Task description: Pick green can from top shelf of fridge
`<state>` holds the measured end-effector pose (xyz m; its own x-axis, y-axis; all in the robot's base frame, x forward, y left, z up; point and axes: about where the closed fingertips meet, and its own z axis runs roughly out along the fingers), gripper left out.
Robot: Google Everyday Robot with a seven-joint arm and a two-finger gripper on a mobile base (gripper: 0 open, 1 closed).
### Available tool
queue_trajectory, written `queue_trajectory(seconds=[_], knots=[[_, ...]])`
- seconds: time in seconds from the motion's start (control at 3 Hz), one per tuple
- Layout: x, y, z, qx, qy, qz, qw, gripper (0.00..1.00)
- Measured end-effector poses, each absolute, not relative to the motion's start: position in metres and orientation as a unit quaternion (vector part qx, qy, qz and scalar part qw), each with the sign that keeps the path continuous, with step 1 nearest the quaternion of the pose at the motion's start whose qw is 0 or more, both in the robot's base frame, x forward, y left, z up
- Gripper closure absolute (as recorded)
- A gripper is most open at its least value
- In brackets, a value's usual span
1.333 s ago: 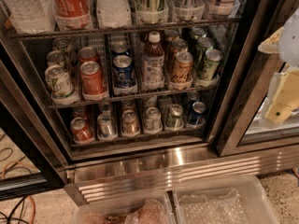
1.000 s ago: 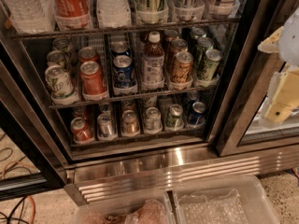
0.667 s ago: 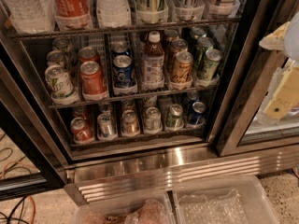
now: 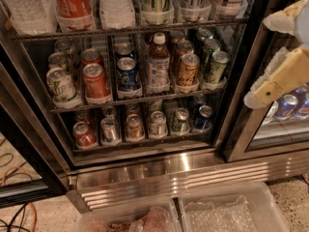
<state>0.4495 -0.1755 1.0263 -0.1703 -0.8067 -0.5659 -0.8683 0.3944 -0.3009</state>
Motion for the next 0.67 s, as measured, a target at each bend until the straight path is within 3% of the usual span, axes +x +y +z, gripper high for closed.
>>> queue_trajectory(seconds=[0.67], knots=[[0.456, -0.1736, 1.0308, -0.544, 0.762, 0.047, 0.347, 0.0]])
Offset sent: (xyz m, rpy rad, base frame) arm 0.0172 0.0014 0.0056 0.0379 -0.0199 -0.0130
